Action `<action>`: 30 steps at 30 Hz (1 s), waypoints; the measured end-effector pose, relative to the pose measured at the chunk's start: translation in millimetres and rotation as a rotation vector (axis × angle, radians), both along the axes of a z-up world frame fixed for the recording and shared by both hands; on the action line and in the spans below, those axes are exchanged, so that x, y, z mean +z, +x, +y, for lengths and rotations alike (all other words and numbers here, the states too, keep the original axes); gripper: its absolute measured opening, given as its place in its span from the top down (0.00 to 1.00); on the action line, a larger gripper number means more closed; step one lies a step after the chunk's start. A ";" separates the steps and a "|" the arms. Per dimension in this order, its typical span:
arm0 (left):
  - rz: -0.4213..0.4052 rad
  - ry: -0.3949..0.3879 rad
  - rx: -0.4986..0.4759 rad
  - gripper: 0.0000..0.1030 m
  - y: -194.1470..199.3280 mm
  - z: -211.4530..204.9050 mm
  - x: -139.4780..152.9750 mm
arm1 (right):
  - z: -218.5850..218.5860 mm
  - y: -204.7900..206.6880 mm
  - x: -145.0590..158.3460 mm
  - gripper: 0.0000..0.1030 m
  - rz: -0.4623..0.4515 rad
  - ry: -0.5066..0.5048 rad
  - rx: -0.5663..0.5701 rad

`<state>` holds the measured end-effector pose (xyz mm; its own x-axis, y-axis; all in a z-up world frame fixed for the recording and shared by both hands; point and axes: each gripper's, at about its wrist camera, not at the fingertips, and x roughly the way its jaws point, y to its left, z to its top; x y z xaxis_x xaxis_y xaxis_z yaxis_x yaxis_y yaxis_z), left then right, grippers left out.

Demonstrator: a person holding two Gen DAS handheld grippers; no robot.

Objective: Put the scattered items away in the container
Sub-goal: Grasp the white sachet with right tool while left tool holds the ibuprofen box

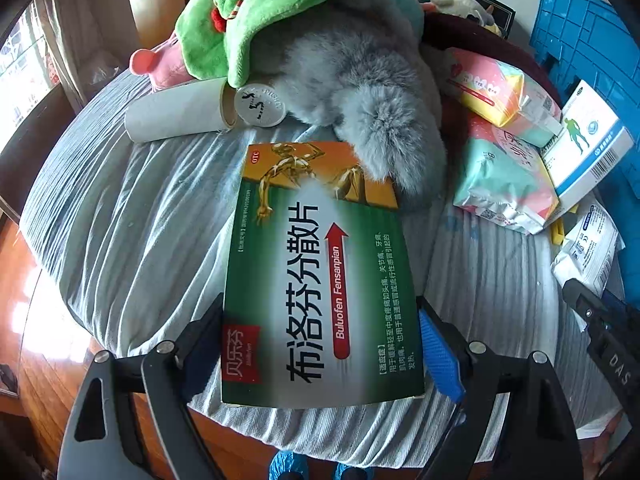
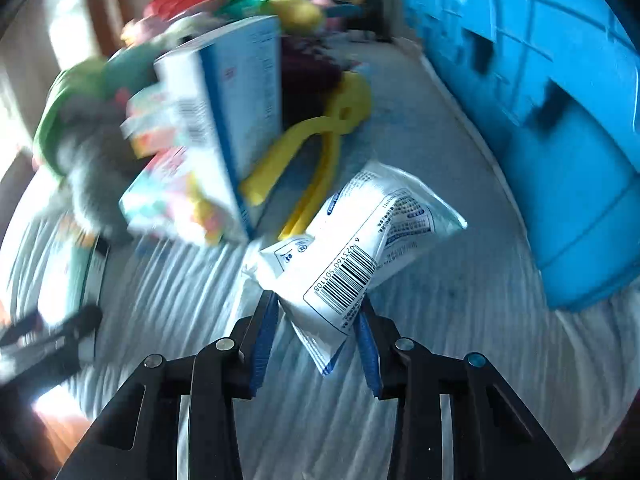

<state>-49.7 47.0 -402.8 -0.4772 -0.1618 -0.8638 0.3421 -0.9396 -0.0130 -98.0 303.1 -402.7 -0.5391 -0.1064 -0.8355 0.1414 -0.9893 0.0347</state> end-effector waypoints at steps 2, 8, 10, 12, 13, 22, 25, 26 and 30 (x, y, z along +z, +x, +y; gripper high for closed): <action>0.014 -0.005 -0.011 0.16 4.5 4.4 3.2 | 0.6 10.8 0.3 0.71 0.003 0.022 0.044; 0.022 -0.012 -0.027 0.16 5.2 15.6 7.3 | 16.9 12.6 5.1 0.60 -0.027 -0.051 -0.012; 0.030 -0.008 -0.024 0.16 4.7 16.8 10.1 | 24.0 11.6 10.5 0.39 -0.021 -0.100 -0.048; 0.038 -0.004 -0.030 0.16 3.2 19.9 11.8 | 27.7 9.6 15.1 0.28 -0.001 -0.116 -0.079; 0.038 -0.003 -0.034 0.16 0.3 21.3 12.4 | 28.3 6.1 14.7 0.28 -0.002 -0.122 -0.095; 0.052 -0.023 -0.059 0.16 4.4 34.2 14.4 | 14.6 -4.6 6.0 0.71 0.017 -0.041 -0.100; 0.073 -0.034 -0.068 0.16 10.5 34.8 25.1 | 10.4 8.7 16.4 0.72 0.052 -0.023 -0.072; 0.081 -0.037 -0.071 0.16 13.4 34.4 29.7 | 9.0 13.9 20.8 0.73 0.064 -0.015 -0.063; 0.129 -0.033 -0.081 0.16 26.7 31.3 54.8 | -1.4 40.8 42.8 0.75 0.114 0.003 -0.030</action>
<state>-23.0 78.3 -348.0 -0.5967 -0.1456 -0.7891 0.2624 -0.9647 -0.0204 -57.2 301.7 -359.9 -0.6333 -0.0863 -0.7691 0.1146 -0.9933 0.0171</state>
